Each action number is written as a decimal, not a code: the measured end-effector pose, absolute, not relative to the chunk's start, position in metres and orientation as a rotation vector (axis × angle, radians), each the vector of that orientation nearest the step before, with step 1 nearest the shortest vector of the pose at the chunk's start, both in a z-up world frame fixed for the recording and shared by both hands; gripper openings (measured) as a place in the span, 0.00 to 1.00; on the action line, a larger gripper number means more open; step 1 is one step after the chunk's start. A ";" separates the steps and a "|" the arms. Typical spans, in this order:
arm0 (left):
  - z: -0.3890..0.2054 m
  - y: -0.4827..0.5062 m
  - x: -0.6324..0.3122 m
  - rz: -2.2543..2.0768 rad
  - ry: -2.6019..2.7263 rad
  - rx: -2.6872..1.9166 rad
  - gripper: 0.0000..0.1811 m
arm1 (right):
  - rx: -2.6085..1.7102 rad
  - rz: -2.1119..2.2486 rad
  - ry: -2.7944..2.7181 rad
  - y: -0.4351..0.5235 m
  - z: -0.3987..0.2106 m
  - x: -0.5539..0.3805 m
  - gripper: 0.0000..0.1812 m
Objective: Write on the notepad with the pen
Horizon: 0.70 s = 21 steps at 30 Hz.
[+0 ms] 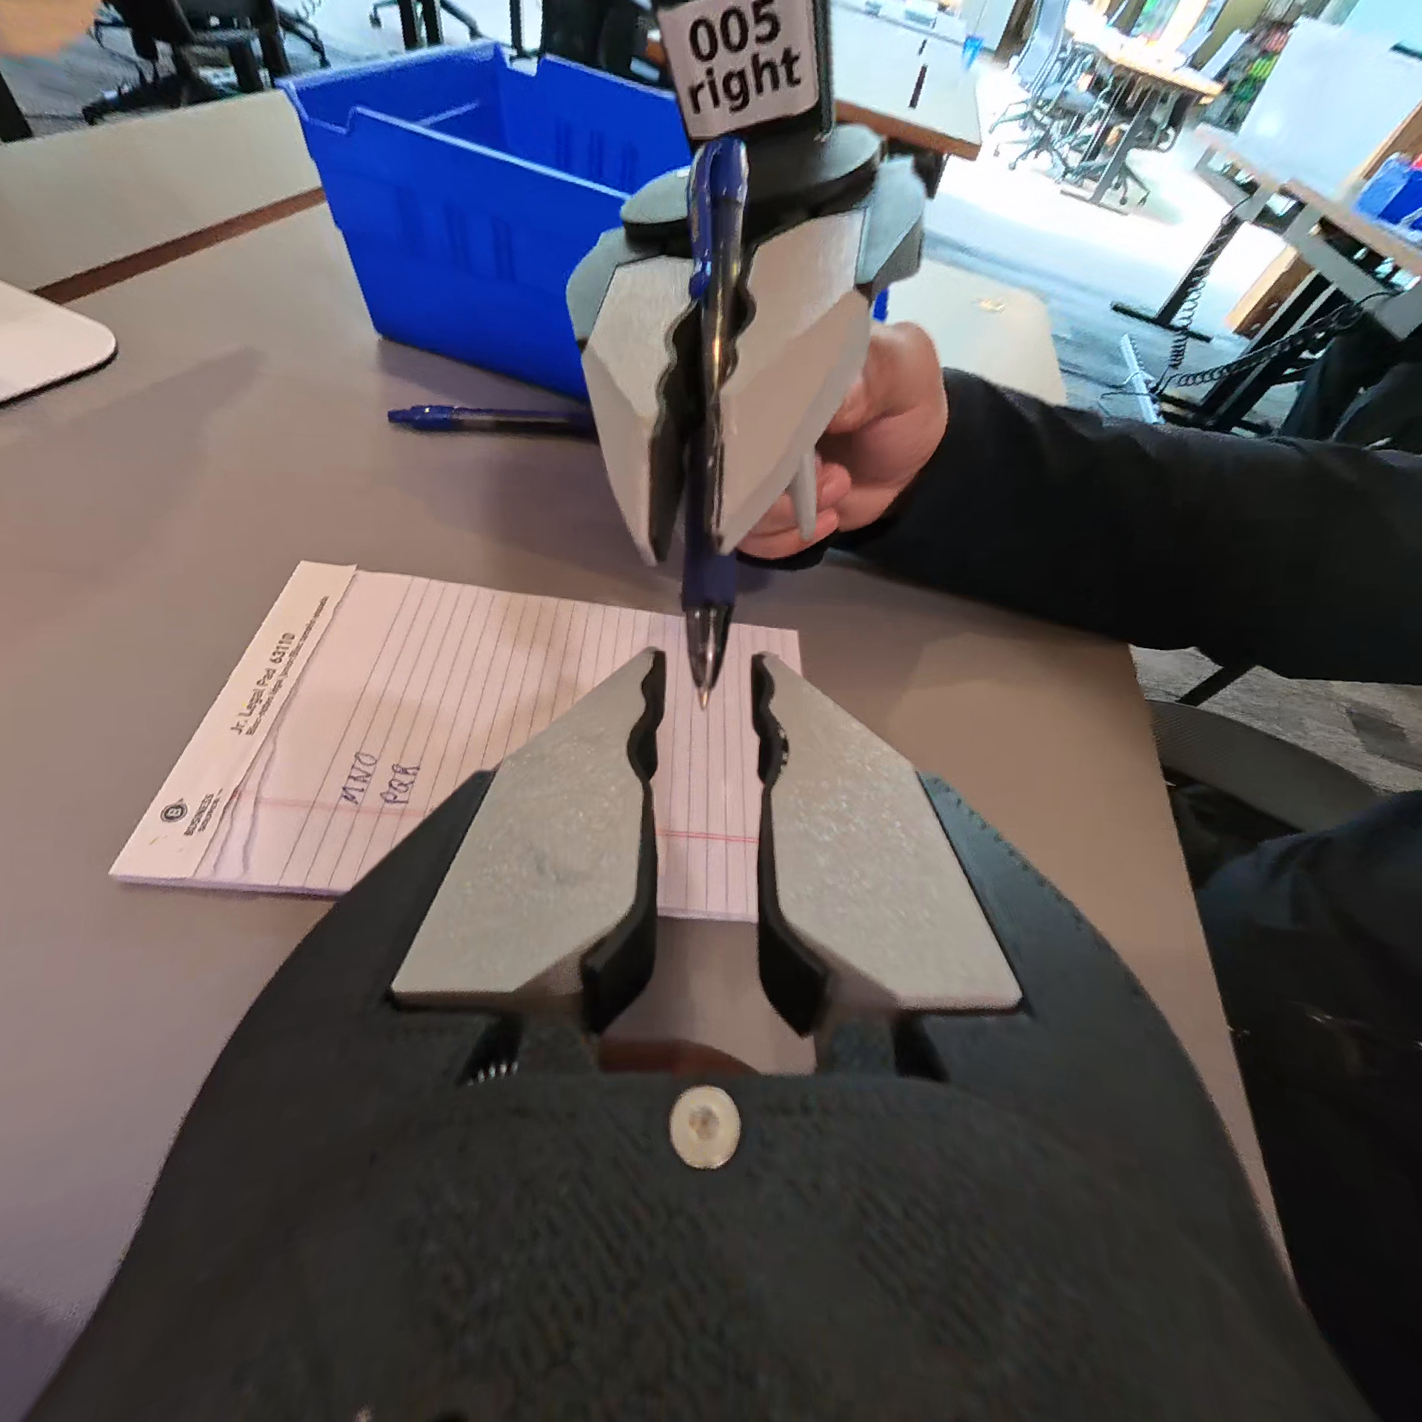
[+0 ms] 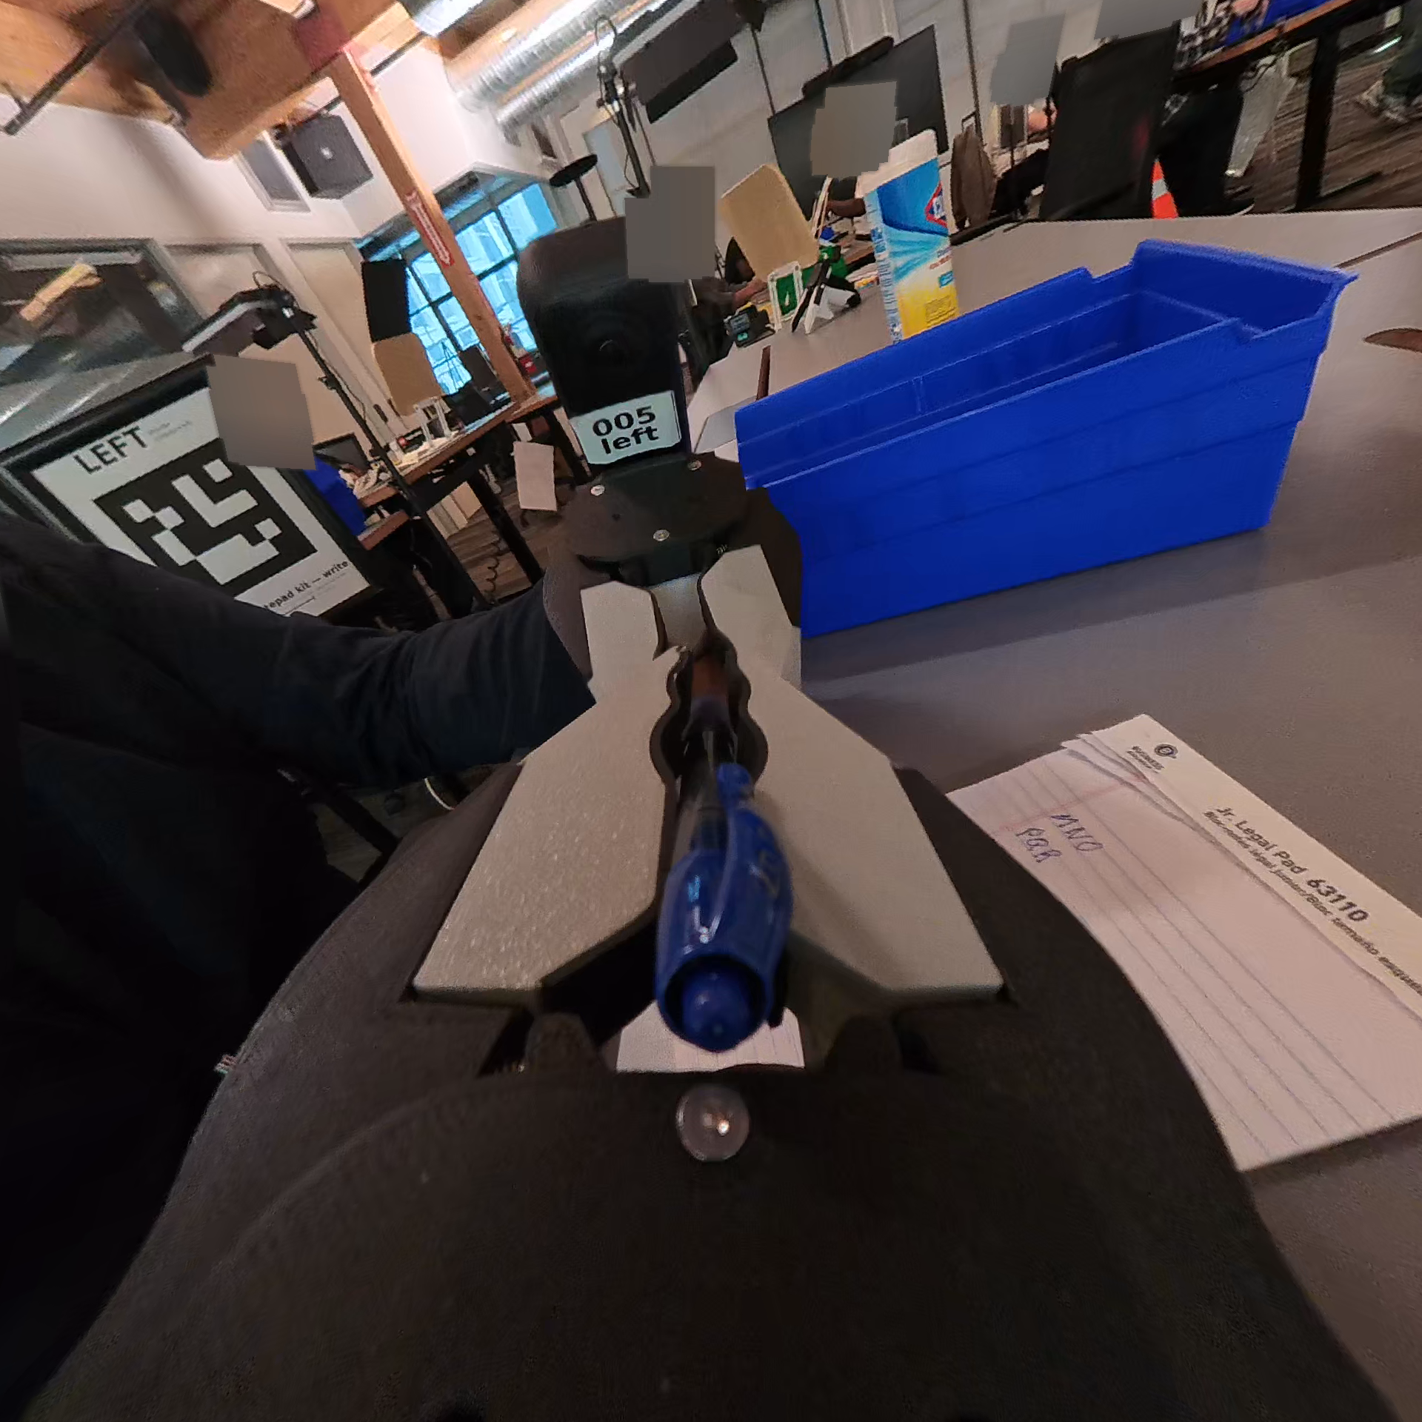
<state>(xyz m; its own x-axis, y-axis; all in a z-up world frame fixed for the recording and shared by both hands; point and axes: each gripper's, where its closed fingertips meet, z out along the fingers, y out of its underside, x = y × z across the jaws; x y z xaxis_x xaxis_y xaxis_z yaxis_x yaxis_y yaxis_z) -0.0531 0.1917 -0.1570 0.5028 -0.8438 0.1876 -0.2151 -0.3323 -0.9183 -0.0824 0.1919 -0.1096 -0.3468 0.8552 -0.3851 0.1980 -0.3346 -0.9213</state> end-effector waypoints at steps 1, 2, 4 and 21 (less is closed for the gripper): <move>-0.154 0.191 -0.053 -0.864 0.884 -1.809 0.11 | -1.386 1.723 -1.411 0.191 -0.111 -0.083 0.03; -0.151 0.190 -0.052 -0.876 0.877 -1.796 0.11 | -1.387 1.716 -1.424 0.189 -0.113 -0.084 0.03; -0.146 0.191 -0.053 -0.895 0.860 -1.777 0.05 | -1.384 1.714 -1.442 0.187 -0.115 -0.084 0.03; -0.147 0.191 -0.057 -0.858 0.883 -1.774 0.04 | -1.448 1.620 -1.529 0.186 -0.129 -0.082 0.07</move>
